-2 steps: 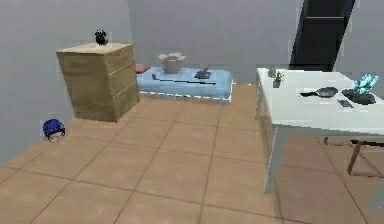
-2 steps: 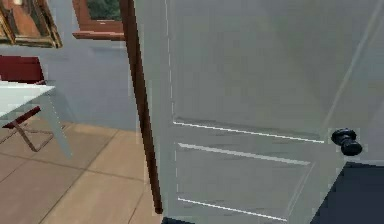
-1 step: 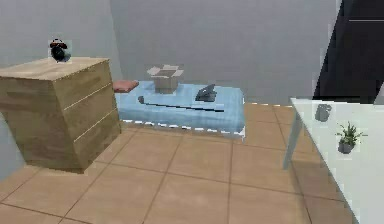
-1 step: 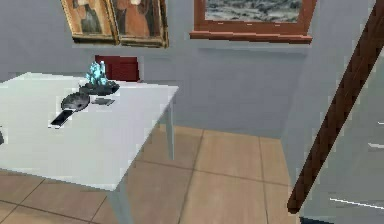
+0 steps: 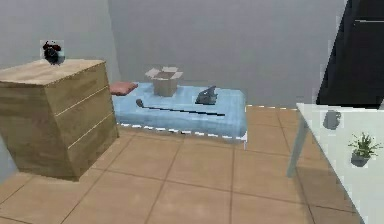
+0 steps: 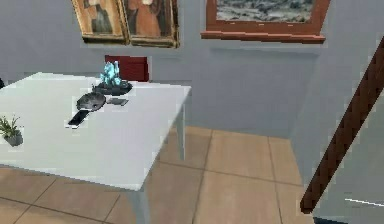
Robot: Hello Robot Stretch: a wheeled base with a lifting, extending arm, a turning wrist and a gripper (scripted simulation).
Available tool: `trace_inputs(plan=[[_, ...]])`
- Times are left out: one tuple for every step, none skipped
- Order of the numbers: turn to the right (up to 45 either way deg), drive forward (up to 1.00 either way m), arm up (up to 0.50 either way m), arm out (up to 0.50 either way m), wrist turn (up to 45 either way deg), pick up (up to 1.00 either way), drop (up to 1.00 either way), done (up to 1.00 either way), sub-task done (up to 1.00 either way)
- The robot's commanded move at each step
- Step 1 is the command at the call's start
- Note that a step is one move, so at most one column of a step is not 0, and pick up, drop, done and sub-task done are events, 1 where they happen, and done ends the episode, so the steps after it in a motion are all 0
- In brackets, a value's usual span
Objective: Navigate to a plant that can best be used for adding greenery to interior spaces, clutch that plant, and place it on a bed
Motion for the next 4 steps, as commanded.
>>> trace_inputs(plan=[[3.0,0.00,0.00,0.00,0.0,0.00,0.00,0.00,0.00],[0.0,0.20,0.00,0.00,0.0,0.00,0.00,0.00,0.00],[-36.0,0.00,0.00,0.00,0.0,0.00,0.00,0.00,0.00],[45.0,0.00,0.00,0.00,0.0,0.00,0.00,0.00,0.00]])
